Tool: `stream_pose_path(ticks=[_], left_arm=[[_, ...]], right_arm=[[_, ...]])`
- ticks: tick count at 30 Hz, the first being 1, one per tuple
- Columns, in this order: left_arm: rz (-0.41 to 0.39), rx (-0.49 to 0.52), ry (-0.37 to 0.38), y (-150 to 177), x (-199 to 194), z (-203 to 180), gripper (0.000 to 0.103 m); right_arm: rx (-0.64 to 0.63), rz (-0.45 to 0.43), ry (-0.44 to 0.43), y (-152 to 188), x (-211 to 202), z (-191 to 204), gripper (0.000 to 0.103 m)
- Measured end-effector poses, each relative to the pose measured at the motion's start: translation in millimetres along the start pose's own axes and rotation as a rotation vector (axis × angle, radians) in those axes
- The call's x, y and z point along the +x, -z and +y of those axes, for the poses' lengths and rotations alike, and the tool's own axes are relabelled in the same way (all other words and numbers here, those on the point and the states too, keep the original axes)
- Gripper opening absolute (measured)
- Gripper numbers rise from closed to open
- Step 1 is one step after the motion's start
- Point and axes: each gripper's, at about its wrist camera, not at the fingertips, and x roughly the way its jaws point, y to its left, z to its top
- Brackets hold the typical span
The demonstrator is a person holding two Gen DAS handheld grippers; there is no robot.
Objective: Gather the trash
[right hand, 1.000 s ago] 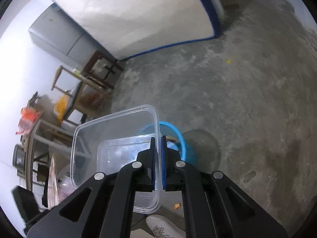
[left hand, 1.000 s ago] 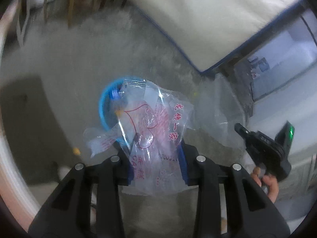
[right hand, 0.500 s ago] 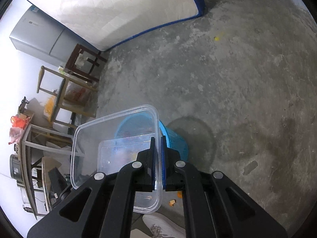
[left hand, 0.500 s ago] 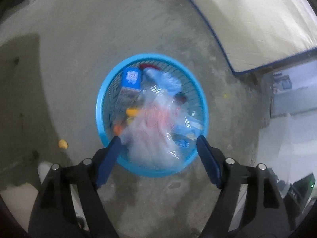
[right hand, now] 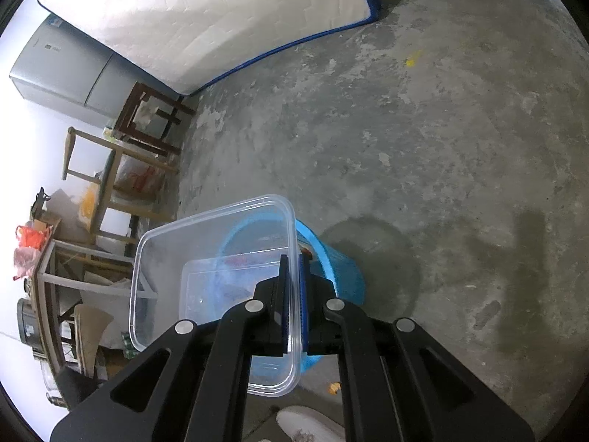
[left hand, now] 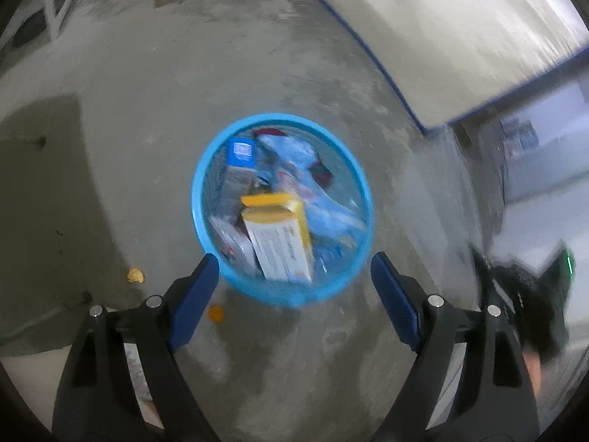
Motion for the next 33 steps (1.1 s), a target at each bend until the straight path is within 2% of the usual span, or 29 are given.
stream_pose_path(ticks=[3,6,7,8,9,12,14,19,22,23,25,26,29,31,33], left_arm=[[0.035,0.107,0.009,27.2,-14.7,-21.4,0.083],[0.074,0.171,0.016,55.9,-25.4,-30.2,0.083],[0.084,0.180,0.018,62.2,-28.6,-31.3,0.083],[0.092,0.193,0.022,70.1,-32.6,-32.1,0.083],[0.095,0.217,0.029,78.7,-38.6,-33.9,0.083],[0.074,0.298,0.027,95.3,-59.3,-39.5,0.083],[0.050,0.325,0.033,101.6,-72.1,-42.2,0.083],[-0.004,0.371,0.083,116.0,-108.0,-47.1,0.083],[-0.063,0.396,0.098,123.8,-136.2,-46.0,0.083],[-0.092,0.404,0.094,126.9,-147.6,-43.9,0.083],[-0.157,0.405,0.067,133.0,-169.9,-38.1,0.083],[-0.196,0.398,0.042,136.6,-182.8,-33.0,0.083],[-0.292,0.355,-0.019,145.5,-218.9,-16.2,0.083],[-0.354,0.311,-0.070,150.7,-242.5,-4.4,0.083],[-0.450,0.251,-0.148,158.9,-270.8,11.0,0.089]], right_arm=[[-0.013,0.014,0.009,-0.2,23.2,13.7,0.005],[-0.049,0.059,0.038,5.1,56.3,22.9,0.011],[-0.060,0.080,0.051,6.6,65.6,24.2,0.022],[-0.080,0.122,0.083,10.3,80.8,23.2,0.039],[-0.087,0.151,0.108,12.9,89.3,22.5,0.043],[-0.082,0.189,0.129,20.6,96.2,14.6,0.043],[-0.082,0.166,0.121,22.4,85.0,11.9,0.049],[-0.094,0.131,0.092,21.5,50.8,9.1,0.051],[-0.128,0.107,0.047,28.9,15.8,14.8,0.051],[-0.164,0.100,0.014,36.7,-1.8,22.2,0.055],[-0.274,0.086,-0.049,54.4,-28.6,40.6,0.062],[-0.382,0.076,-0.097,71.5,-49.0,58.5,0.069],[-0.598,0.054,-0.186,116.2,-95.3,96.4,0.080],[-0.668,0.049,-0.236,140.9,-119.4,114.4,0.083],[-0.712,0.036,-0.274,165.1,-142.5,132.3,0.087]])
